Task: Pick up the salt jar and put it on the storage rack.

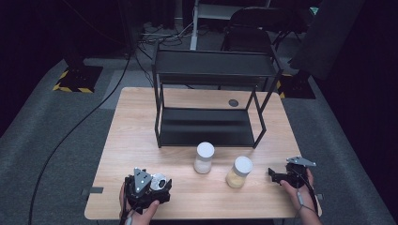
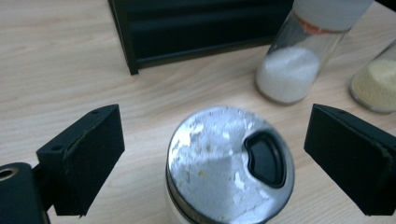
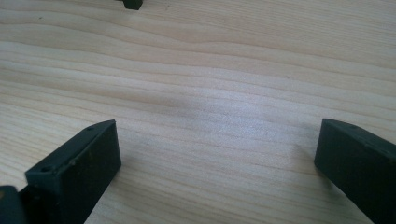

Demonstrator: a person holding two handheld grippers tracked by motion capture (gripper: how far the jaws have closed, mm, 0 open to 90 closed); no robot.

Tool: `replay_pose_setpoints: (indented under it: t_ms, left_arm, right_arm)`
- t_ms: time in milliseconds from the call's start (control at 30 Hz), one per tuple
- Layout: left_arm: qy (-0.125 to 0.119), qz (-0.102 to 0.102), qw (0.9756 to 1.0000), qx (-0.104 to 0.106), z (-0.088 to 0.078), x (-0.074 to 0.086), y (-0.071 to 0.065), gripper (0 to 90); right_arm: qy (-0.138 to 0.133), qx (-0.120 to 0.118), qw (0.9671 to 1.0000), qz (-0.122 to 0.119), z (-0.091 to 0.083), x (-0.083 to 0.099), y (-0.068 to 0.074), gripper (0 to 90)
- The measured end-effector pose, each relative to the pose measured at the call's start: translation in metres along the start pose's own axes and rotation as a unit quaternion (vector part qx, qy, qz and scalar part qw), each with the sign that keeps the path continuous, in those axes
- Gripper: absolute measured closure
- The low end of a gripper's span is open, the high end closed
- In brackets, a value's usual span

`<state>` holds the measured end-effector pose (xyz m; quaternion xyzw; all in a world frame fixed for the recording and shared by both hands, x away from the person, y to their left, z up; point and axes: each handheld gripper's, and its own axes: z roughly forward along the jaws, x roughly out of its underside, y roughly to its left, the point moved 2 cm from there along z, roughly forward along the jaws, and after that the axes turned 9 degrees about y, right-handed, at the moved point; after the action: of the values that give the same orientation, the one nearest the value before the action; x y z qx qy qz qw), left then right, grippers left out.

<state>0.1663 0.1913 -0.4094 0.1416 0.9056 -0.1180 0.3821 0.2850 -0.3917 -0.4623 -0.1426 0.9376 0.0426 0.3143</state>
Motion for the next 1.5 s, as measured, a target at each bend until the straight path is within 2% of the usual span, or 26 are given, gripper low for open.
replay_pose_setpoints:
  t_ms: [333,367,533,833,933,1000,1033,1233,1500]
  left_arm:
    - [0.023,-0.006,0.9997,0.002,0.012,0.007,0.002,6.4]
    - [0.032,-0.001,0.9995,-0.002,0.015,0.007,0.002,7.2]
    - [0.046,0.006,0.9989,-0.003,0.023,0.009,0.001,11.6]
    - [0.047,0.017,0.9987,-0.01,0.026,0.012,-0.005,20.9]
    - [0.045,0.021,0.9986,-0.017,0.028,0.015,-0.009,29.3]
    - [0.043,0.024,0.9986,-0.019,0.028,0.015,-0.009,29.5]
    - [0.038,0.03,0.9985,-0.026,0.028,0.018,-0.012,30.0]
    - [0.035,0.036,0.9984,-0.028,0.028,0.019,-0.014,30.3]
    - [0.026,0.044,0.9985,-0.02,0.022,0.014,-0.015,30.4]
  right_arm:
    - [0.0,0.0,1.0,0.0,0.0,0.0,0.0,0.0]
    - [0.0,0.0,1.0,0.0,0.0,0.0,0.0,0.0]
    - [0.0,0.0,1.0,0.0,0.0,0.0,0.0,0.0]
    - [0.0,0.0,1.0,0.0,0.0,0.0,0.0,0.0]
    - [0.0,0.0,1.0,0.0,0.0,0.0,0.0,0.0]
    - [0.0,0.0,1.0,0.0,0.0,0.0,0.0,0.0]
    - [0.0,0.0,1.0,0.0,0.0,0.0,0.0,0.0]
    - [0.0,0.0,1.0,0.0,0.0,0.0,0.0,0.0]
    - [0.0,0.0,1.0,0.0,0.0,0.0,0.0,0.0]
